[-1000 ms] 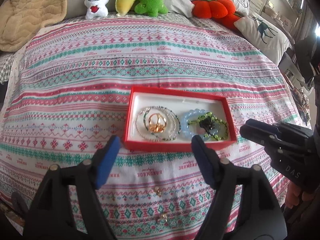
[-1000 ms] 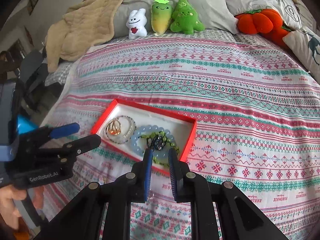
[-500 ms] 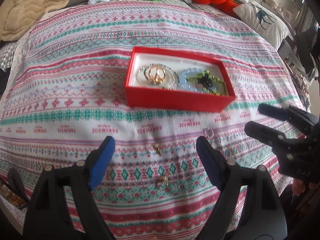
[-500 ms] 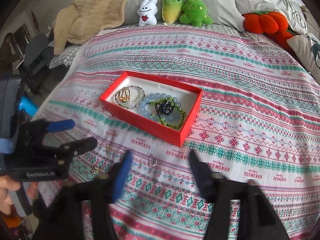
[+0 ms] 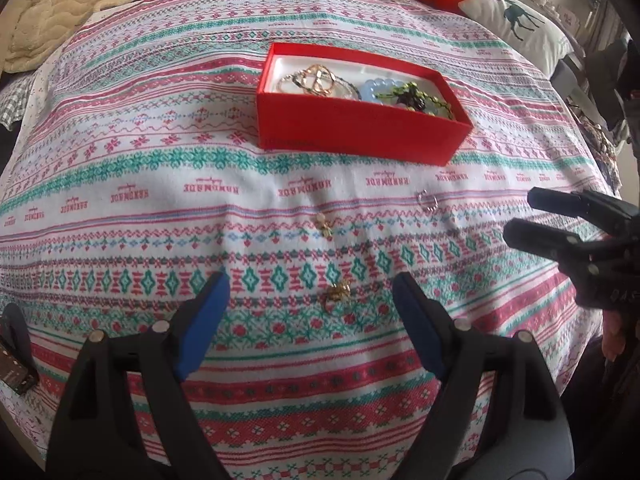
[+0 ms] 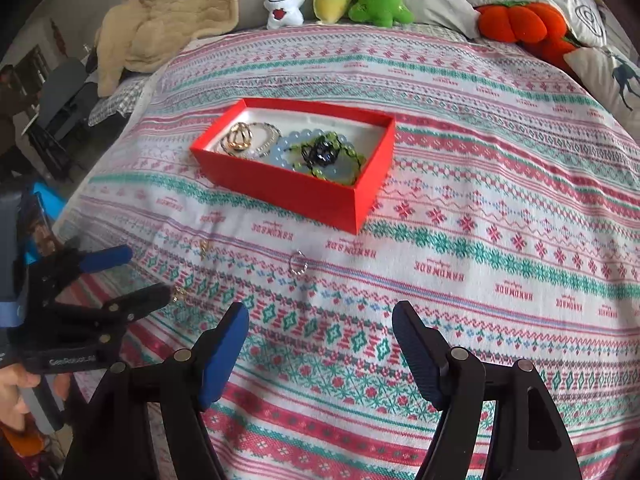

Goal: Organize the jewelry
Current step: 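Grasp a small gold earring on the cover with the left tool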

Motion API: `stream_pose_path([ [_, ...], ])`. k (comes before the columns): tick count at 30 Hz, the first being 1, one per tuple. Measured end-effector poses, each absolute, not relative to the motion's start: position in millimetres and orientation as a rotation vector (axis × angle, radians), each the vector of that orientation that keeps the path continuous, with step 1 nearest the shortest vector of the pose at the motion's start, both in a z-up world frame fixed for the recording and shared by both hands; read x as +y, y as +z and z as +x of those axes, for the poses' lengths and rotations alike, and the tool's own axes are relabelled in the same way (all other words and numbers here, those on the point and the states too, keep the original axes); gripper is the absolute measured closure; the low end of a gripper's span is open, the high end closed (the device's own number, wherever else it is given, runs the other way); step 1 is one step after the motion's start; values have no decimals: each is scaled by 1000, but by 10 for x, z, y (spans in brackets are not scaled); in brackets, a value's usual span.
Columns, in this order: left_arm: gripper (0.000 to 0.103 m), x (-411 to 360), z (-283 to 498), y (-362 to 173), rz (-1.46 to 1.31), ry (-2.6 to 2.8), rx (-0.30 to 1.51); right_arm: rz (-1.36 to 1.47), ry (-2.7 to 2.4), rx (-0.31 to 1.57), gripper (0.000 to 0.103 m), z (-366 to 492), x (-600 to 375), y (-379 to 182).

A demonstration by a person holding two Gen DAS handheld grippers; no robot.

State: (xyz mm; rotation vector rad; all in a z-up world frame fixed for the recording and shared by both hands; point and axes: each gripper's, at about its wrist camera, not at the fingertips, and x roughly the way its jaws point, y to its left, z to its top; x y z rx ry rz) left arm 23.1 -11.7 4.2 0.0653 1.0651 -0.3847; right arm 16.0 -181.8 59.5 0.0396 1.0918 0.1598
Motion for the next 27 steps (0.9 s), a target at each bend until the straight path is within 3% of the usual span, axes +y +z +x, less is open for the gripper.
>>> stream_pose_path([
  [6, 21, -144, 29, -64, 60, -461, 1020, 83, 113, 1124, 27, 29, -1899, 441],
  [8, 31, -162, -15, -69, 61, -489, 1000, 96, 114, 1139, 27, 11, -1925, 403],
  [10, 49, -184, -33, -69, 63, -510, 993, 94, 107, 1145, 27, -3, -1935, 386],
  [13, 60, -193, -18, -54, 48, -521, 975, 93, 101, 1148, 27, 1, -1942, 377],
  [17, 64, -159, 62, -60, 3, -514, 993, 86, 109, 1153, 27, 2, -1910, 367],
  [25, 88, -169, 124, -172, -13, -452, 1039, 62, 122, 1165, 27, 22, -1832, 328],
  [27, 88, -171, 124, -171, -15, -448, 1038, 61, 121, 1172, 27, 22, -1826, 313],
])
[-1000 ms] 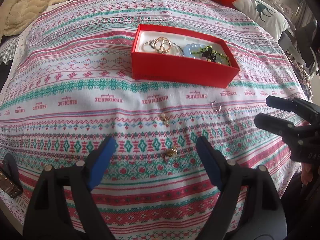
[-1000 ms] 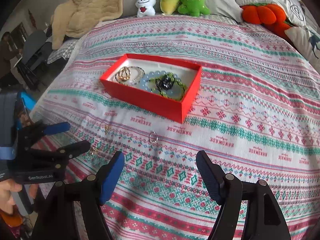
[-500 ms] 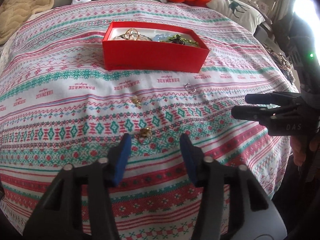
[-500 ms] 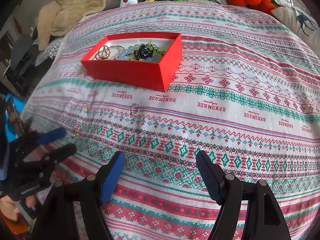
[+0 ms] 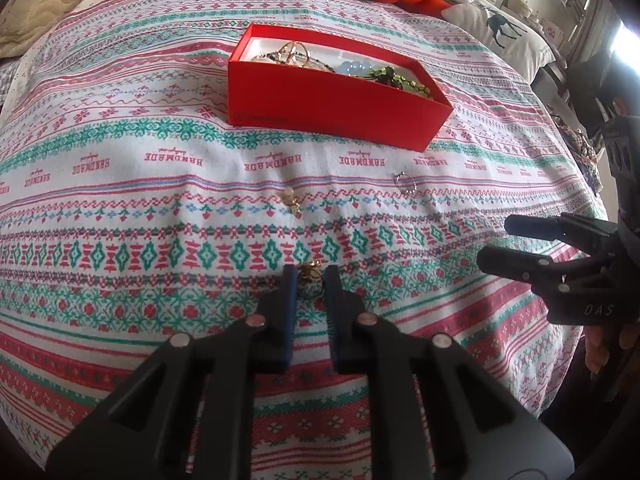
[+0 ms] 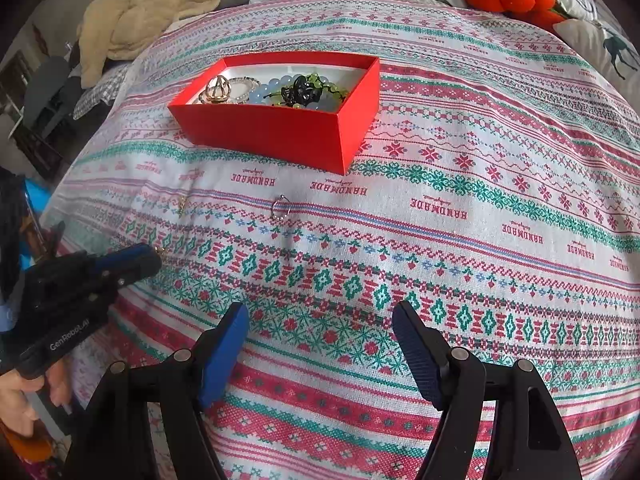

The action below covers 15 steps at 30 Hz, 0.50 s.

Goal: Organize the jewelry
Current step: 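Grasp a small gold earring on the cover with the left tool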

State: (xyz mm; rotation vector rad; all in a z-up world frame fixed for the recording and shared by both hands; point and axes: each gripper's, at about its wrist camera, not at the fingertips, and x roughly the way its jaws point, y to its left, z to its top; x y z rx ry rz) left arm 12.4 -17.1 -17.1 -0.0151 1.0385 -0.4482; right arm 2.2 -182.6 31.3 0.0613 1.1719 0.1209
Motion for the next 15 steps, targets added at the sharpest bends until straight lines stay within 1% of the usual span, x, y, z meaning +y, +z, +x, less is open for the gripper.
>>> stream_pose_path([
  [2, 88, -182, 124, -150, -14, -448, 1032, 60, 120, 1175, 27, 24, -1827, 301],
  [3, 101, -186, 127, -135, -14, -452, 1028, 59, 119, 1174, 27, 28, -1829, 298],
  [15, 100, 92, 176, 75, -75, -430, 975, 58, 117, 1162, 27, 62, -1814, 309],
])
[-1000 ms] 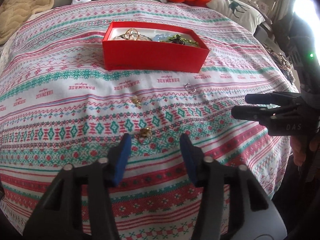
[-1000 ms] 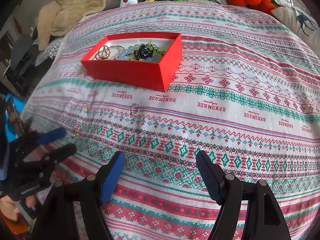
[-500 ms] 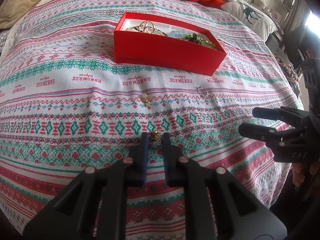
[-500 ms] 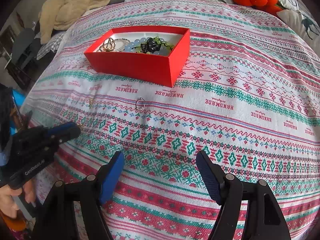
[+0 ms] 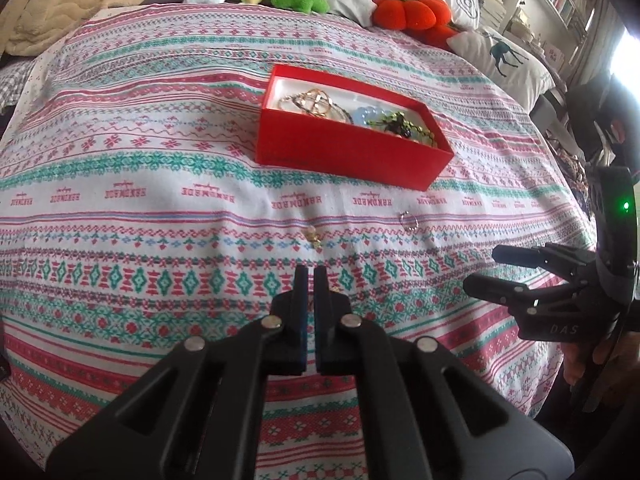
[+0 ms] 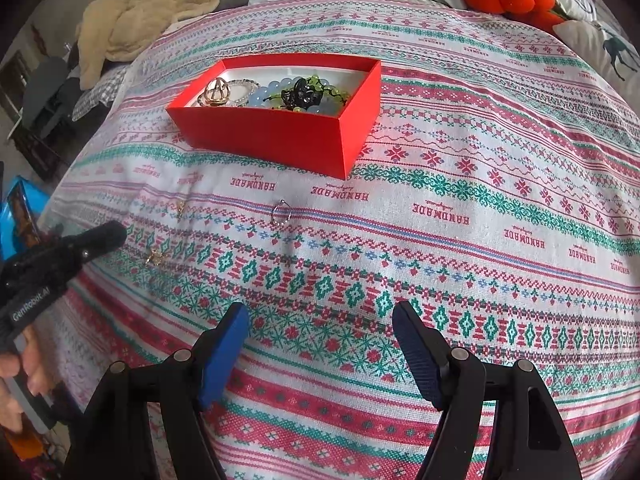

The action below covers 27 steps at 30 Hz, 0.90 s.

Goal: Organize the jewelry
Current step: 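Grasp a small gold earring on the cover with the left tool, then grasp the small silver ring with the right tool while the left tool holds the earring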

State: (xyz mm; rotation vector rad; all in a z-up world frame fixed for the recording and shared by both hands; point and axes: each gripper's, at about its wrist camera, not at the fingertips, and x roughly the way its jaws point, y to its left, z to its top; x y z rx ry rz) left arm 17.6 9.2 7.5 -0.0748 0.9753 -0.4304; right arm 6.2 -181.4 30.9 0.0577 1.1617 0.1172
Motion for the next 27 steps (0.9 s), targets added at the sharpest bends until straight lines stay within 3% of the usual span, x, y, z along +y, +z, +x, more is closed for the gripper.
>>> stream_pose_path([
  [3, 95, 108, 139, 30, -68, -453, 975, 53, 124, 1161, 27, 66, -1797, 310],
  [6, 73, 76, 67, -33, -57, -497, 981, 50, 126, 1164, 27, 64, -1789, 301],
  [9, 71, 8, 35, -77, -31, -522, 988, 51, 126, 1167, 27, 64, -1784, 292],
  [16, 73, -104, 167, -169, -58, -501, 1032, 47, 128, 1174, 27, 77, -1781, 270],
  [17, 74, -121, 174, -173, -54, -500, 1034, 47, 128, 1175, 27, 79, -1782, 269],
  [19, 93, -170, 198, -192, -39, -485, 1048, 47, 127, 1178, 27, 84, -1784, 263],
  [21, 99, -171, 220, -209, -42, -472, 1056, 46, 128, 1181, 27, 90, -1784, 255],
  [27, 100, -14, 252, -143, -114, -457, 1029, 43, 132, 1173, 27, 92, -1782, 270],
])
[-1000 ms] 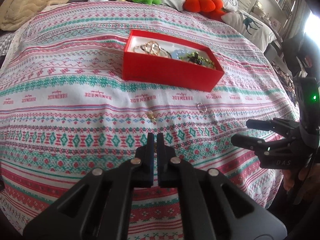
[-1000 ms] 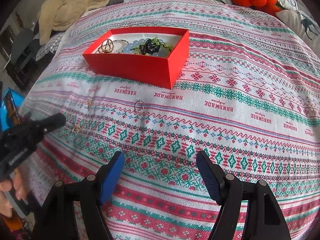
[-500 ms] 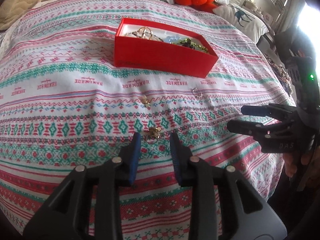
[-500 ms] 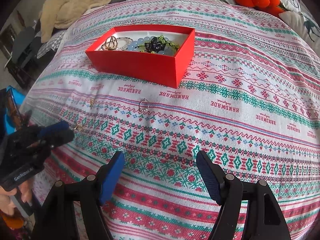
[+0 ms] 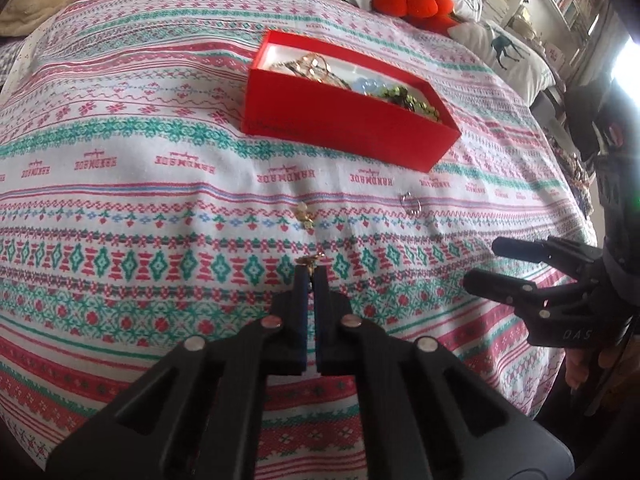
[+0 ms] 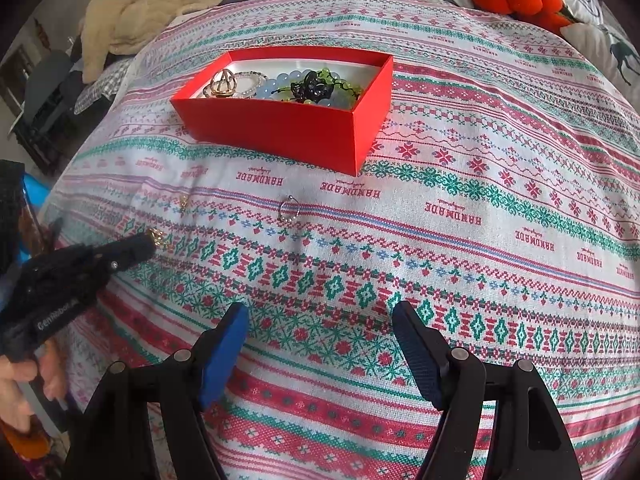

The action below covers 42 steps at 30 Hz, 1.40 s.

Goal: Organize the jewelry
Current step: 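Grasp the small silver ring with the right tool while the left tool holds the earring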

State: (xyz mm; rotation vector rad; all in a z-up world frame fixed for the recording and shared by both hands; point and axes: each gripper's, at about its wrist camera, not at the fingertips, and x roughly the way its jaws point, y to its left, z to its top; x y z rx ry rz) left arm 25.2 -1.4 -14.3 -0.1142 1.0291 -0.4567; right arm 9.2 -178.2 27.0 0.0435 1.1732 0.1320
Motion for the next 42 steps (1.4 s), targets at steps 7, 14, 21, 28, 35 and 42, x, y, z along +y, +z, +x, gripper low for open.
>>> stream_pose_path([
  [7, 101, 207, 264, -106, -167, -437, 1011, 36, 135, 1163, 27, 107, -1750, 268],
  [14, 101, 334, 212, -113, -161, -417, 998, 21, 143, 1160, 27, 133, -1694, 242],
  [21, 101, 346, 182, -220, -122, -373, 1001, 41, 207, 1120, 28, 198, -1620, 168],
  [28, 101, 336, 192, -230, -120, -379, 1007, -65, 183, 1043, 48, 368, -1516, 55],
  [35, 101, 325, 233, -276, -118, -388, 1018, -145, 205, 969, 60, 464, -1423, 16],
  [42, 101, 305, 278, -282, -110, -395, 1023, -182, 254, 962, 81, 490, -1346, -14],
])
